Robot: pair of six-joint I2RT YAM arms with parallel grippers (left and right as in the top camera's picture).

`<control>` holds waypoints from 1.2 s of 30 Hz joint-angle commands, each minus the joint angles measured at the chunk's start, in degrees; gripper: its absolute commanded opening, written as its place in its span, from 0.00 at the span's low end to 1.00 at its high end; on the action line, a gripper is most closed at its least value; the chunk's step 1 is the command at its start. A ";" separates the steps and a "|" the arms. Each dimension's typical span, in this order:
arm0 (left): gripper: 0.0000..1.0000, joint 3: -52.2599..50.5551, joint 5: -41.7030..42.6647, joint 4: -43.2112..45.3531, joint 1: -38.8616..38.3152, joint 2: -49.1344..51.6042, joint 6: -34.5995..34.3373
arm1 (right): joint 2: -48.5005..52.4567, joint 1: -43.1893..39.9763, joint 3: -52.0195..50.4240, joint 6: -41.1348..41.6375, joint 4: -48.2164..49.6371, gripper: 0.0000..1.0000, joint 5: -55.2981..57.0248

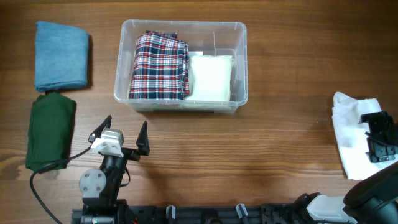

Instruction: Pack container

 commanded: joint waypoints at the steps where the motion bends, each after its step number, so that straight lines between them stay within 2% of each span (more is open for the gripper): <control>1: 1.00 -0.26 -0.35 -0.22 -0.26 -0.42 -0.11 | -0.31 -0.04 -3.72 0.85 4.07 0.91 1.33; 10: 1.00 -0.26 -0.35 -0.22 -0.26 -0.42 -0.13 | 0.13 -0.02 -8.55 -0.98 15.02 0.88 1.33; 20: 1.00 -0.26 -0.35 -0.22 -0.26 -0.42 -0.13 | 2.36 1.09 -8.68 -2.34 19.54 0.87 1.68; 23: 1.00 -0.26 -0.35 -0.22 -0.26 -0.42 -0.13 | 5.22 1.77 -8.68 -2.36 20.00 0.75 0.94; 24: 1.00 -0.26 -0.35 -0.22 -0.26 -0.42 -0.11 | 5.90 1.86 -8.68 -2.38 20.24 0.63 0.35; 25: 1.00 -0.26 -0.35 -0.22 -0.26 -0.42 -0.13 | 6.58 1.92 -8.68 -2.36 20.50 0.56 -0.11; 30: 1.00 -0.26 -0.35 -0.22 -0.26 -0.42 -0.13 | 8.17 2.23 -8.68 -2.43 21.97 0.33 -0.87; 32: 1.00 -0.26 -0.35 -0.24 -0.26 -0.42 -0.13 | 8.48 2.73 -8.68 -2.45 23.06 0.26 -0.94; 36: 1.00 -0.26 -0.35 -0.22 -0.26 -0.42 -0.11 | 9.14 5.70 -8.68 -3.80 26.86 0.25 -3.23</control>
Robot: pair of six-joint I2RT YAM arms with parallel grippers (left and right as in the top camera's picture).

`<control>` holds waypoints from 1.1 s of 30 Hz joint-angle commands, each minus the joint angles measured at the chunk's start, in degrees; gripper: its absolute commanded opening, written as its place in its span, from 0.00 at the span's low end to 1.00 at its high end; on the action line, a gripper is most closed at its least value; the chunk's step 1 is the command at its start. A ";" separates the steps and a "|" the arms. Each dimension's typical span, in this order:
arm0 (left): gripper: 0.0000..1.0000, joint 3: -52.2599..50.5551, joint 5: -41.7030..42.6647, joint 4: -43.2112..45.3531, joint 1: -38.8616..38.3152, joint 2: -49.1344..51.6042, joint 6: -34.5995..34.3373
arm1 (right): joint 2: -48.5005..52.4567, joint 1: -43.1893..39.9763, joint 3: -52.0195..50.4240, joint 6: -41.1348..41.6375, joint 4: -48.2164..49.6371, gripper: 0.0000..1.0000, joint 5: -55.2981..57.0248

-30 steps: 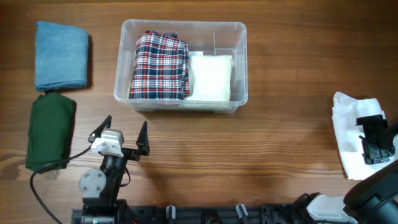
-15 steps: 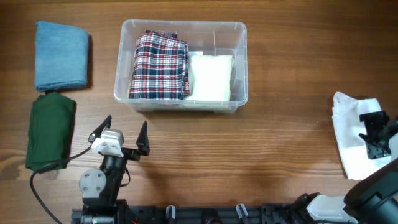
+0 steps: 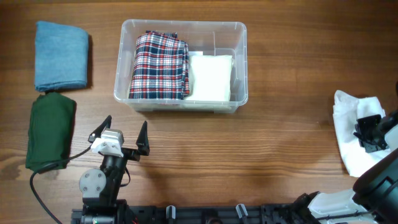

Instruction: Pack container

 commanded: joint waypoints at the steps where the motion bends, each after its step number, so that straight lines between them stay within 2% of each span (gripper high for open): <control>1: 1.00 -0.26 -0.35 -0.22 -0.26 -0.42 -0.13 | 2.47 4.57 -0.48 -1.22 3.80 0.26 -3.96; 8: 1.00 -0.26 -0.35 -0.22 -0.24 -0.42 -0.13 | 6.93 14.49 -0.46 3.63 11.39 0.37 -4.13; 12: 1.00 -0.26 -0.35 -0.22 -0.26 -0.42 -0.13 | 6.75 14.60 1.20 1.53 9.51 0.59 -3.91; 13: 1.00 -0.26 -0.35 -0.22 -0.26 -0.42 -0.13 | 6.38 14.19 2.95 0.85 7.15 0.69 -4.13; 15: 1.00 -0.26 -0.35 -0.22 -0.26 -0.42 -0.11 | 5.46 13.86 5.99 -0.57 3.48 0.77 -4.57; 22: 1.00 -0.26 -0.35 -0.22 -0.26 -0.42 -0.13 | 2.05 10.23 16.87 0.72 -6.21 0.86 -3.89; 26: 1.00 -0.26 -0.35 -0.22 -0.26 -0.42 -0.13 | 2.08 4.17 17.31 -0.17 -8.17 0.87 -2.38; 33: 1.00 -0.26 -0.35 -0.22 -0.26 -0.42 -0.13 | 2.49 -4.55 16.87 -7.65 -9.75 0.86 -0.79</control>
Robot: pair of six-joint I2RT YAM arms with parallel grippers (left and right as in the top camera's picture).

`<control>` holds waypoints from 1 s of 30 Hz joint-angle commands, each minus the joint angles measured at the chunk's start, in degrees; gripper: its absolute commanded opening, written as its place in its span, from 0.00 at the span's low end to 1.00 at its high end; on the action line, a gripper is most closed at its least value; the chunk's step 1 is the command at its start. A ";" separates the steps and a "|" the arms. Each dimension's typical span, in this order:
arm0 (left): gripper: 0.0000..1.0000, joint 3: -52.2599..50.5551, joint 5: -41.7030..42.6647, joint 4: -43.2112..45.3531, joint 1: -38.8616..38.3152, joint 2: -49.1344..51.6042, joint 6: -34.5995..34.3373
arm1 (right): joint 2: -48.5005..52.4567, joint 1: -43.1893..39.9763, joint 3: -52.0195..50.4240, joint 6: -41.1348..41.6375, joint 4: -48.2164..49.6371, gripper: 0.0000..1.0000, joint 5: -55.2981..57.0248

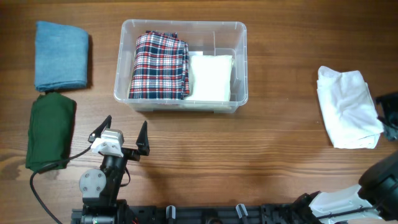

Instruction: Pack container

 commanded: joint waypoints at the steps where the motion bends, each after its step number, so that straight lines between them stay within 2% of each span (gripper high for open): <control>1: 1.00 -0.26 -0.35 -0.22 -0.26 -0.42 -0.13 | -0.39 -2.36 0.04 -5.05 -0.11 0.86 1.51; 19: 1.00 -0.26 -0.35 -0.22 -0.26 -0.42 -0.13 | 5.68 -6.71 -0.24 -7.04 -4.20 0.87 2.75; 24: 1.00 -0.26 -0.35 -0.22 -0.26 -0.42 -0.13 | 9.60 -6.71 -0.24 -7.28 -3.02 0.87 -1.01; 30: 1.00 -0.26 -0.35 -0.22 -0.26 -0.42 -0.13 | 11.39 -6.71 -0.24 -12.70 1.16 0.87 -9.51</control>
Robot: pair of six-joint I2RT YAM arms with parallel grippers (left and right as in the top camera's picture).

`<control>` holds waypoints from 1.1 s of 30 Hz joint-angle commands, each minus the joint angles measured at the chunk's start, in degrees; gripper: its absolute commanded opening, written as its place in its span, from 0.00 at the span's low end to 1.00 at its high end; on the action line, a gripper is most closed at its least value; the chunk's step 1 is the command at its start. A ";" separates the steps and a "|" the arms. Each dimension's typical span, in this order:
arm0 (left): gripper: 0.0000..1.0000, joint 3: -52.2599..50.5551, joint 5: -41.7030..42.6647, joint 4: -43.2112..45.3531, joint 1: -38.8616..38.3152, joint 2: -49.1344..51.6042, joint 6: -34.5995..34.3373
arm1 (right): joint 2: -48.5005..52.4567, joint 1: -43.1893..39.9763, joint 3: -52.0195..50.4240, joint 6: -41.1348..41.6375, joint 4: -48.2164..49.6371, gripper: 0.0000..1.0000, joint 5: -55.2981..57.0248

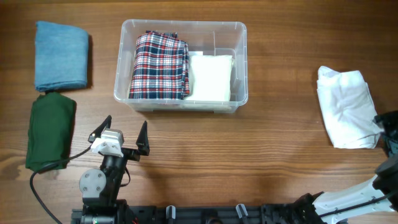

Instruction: Pack container

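A clear plastic container (pixel 181 106) stands at the back middle of the table. Inside it lie a folded plaid cloth (pixel 160 65) on the left and a folded white cloth (pixel 211 77) on the right. A loosely folded white cloth (pixel 345 107) lies on the table at the far right. My right gripper (pixel 388 127) shows only partly at the right edge, by that cloth's lower right corner; how its jaws stand is hidden. My left gripper (pixel 127 122) stands open in front of the container, holding nothing.
A folded blue cloth (pixel 61 55) lies at the back left, with a folded dark green cloth (pixel 50 131) just in front of it. A black cable (pixel 46 169) runs from the left arm past the green cloth.
The right gripper has shifted slightly toward the front along the right edge. The white cloth lies almost where it was. The left arm has not moved.
The white cloth first lay crumpled at the far right edge with my right gripper over it. Then the gripper sat on its middle. Later the cloth lay further left and back, flatter, with the gripper off it at the edge, where it stays.
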 commanded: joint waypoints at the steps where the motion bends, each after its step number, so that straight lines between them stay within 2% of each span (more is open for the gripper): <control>1: 1.00 -0.26 -0.35 -0.22 -0.26 -0.42 -0.13 | 2.58 0.09 -0.33 -4.68 2.40 0.87 -8.26; 6: 1.00 -0.26 -0.35 -0.22 -0.26 -0.42 -0.13 | 2.58 0.09 -0.33 -6.73 5.29 0.86 -8.76; 9: 1.00 -0.26 -0.35 -0.24 -0.26 -0.42 -0.11 | 2.58 0.11 -0.33 -11.13 9.92 0.88 -10.23; 11: 1.00 -0.26 -0.35 -0.22 -0.26 -0.42 -0.13 | 2.58 0.20 -0.33 -14.58 13.66 0.96 -10.40; 14: 1.00 -0.26 -0.35 -0.22 -0.26 -0.42 -0.13 | 2.58 0.81 -0.33 -23.28 18.58 0.97 -14.91; 17: 1.00 -0.26 -0.35 -0.22 -0.26 -0.42 -0.11 | 2.64 2.60 -0.33 -27.96 19.74 0.98 -17.22; 24: 1.00 -0.26 -0.35 -0.22 -0.26 -0.42 -0.13 | 4.66 7.74 -0.33 -31.12 17.27 0.99 -16.96; 33: 1.00 -0.26 -0.35 -0.24 -0.26 -0.42 -0.11 | 5.18 8.20 -0.33 -31.19 16.26 0.99 -16.96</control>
